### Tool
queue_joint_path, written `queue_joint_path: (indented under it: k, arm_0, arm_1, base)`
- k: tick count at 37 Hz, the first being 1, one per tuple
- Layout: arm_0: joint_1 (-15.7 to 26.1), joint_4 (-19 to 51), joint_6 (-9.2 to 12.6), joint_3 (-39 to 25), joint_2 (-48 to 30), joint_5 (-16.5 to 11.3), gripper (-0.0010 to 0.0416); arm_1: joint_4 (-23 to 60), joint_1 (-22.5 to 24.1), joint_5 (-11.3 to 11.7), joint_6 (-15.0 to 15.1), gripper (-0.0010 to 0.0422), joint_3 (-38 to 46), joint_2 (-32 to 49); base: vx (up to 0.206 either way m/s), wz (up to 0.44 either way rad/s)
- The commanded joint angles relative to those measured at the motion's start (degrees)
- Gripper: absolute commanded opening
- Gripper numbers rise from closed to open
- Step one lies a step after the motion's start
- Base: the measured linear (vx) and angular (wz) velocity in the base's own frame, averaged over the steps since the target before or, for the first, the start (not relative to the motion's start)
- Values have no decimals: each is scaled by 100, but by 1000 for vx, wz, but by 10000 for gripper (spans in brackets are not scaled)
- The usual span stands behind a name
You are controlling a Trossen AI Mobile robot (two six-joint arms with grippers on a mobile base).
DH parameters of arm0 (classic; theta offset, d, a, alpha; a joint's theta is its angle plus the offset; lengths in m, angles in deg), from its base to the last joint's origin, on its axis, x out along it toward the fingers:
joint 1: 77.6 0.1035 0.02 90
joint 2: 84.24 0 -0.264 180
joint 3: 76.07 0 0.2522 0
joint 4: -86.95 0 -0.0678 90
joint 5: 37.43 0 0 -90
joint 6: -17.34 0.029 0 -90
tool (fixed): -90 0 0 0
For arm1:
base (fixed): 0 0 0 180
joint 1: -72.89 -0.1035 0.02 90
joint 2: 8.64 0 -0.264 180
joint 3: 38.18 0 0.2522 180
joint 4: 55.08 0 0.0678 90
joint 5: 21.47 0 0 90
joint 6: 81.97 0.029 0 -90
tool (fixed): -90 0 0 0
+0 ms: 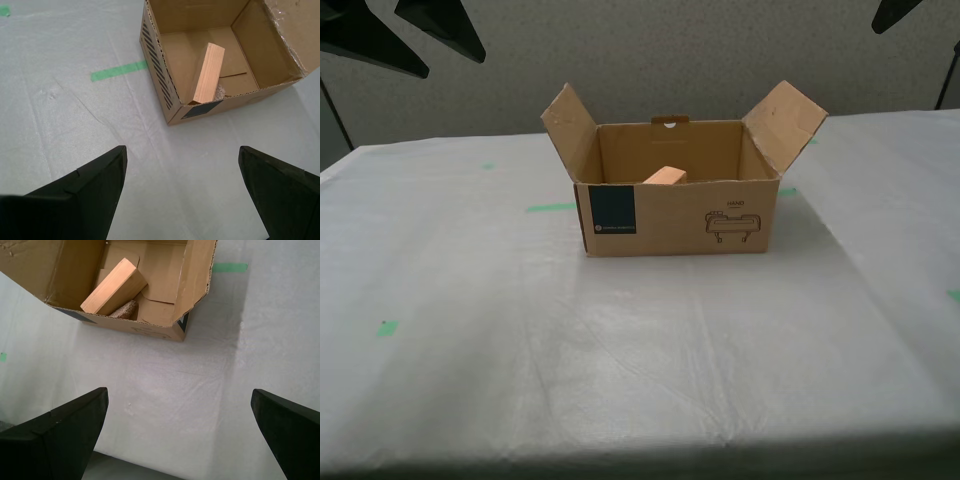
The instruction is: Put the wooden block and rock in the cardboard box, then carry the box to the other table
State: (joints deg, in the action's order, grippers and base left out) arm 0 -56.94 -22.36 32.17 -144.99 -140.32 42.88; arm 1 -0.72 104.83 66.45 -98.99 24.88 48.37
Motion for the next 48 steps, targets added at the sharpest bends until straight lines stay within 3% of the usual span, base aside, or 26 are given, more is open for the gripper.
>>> queue_joint_path:
  k: [1,48]
  arm_0:
    - [2,-4,22,-7,2,15,398]
    - [2,-4,22,-7,2,15,398]
  arm_1:
    - [0,0,-9,2,302,7,0]
    - [-2,-2,-9,2,302,7,0]
  base:
    - [0,0]
    - [0,0]
